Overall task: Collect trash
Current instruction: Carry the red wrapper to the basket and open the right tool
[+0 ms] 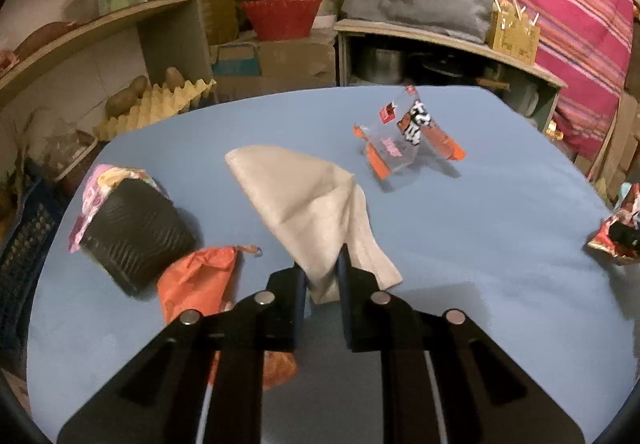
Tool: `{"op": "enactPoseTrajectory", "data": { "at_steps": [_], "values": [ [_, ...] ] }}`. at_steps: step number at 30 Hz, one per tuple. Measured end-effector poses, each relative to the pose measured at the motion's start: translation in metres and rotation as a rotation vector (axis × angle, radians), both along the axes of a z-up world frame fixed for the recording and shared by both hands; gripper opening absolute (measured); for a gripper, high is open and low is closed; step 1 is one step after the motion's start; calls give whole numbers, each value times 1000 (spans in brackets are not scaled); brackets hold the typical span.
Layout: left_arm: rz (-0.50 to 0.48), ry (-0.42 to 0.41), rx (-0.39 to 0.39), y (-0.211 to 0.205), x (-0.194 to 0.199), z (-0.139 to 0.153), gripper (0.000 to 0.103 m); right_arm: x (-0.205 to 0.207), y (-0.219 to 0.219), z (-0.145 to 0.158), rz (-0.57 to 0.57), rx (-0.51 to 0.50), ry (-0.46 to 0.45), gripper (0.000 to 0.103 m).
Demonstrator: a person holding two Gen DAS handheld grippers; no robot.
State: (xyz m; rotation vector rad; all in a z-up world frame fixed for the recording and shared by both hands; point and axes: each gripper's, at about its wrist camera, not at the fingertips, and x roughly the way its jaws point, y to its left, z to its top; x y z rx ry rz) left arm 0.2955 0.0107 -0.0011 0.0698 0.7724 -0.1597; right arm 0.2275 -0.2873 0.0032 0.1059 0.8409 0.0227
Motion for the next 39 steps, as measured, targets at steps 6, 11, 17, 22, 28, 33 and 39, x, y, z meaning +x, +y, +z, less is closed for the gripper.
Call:
{"op": "enactPoseTrajectory", "data": {
  "at_steps": [6,11,17,22,28,33,39],
  "values": [
    [-5,-55,7,-21,-29,22,15,-18,-5,16,23,18,-44,43],
    [0,-82,2,-42,-53,31,15,-36,-20,28,14,30,-84,43],
    [0,-99,-18,-71,-70,43,15,-58,-51,46,-28,32,-151,43],
    [-54,-144,-51,-112,-89,59,15,-79,-92,52,-95,58,-183,43],
    [-140,-160,-67,-169,-102,66,15,-101,-139,54,-176,50,-196,43],
    [-210,-145,-79,-211,-104,62,15,-111,-172,53,-218,20,-202,43],
    [-270,-132,-95,-252,-103,61,15,-114,-202,44,-236,52,-183,47]
  ]
}}
